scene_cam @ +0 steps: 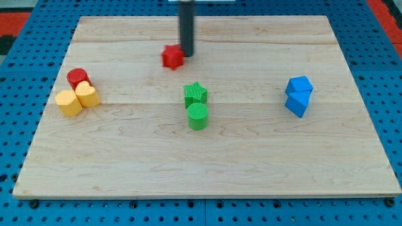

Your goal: Separate the red star and yellow hexagon

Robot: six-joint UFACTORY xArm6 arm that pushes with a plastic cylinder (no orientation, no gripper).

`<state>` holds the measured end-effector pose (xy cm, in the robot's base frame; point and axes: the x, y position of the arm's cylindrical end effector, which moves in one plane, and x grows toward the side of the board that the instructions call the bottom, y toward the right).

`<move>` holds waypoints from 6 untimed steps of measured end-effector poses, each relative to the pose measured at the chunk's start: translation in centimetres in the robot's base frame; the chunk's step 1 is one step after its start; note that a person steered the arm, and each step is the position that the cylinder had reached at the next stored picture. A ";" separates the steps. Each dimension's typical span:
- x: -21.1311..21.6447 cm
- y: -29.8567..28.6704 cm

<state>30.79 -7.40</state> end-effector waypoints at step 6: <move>10.4 -6.7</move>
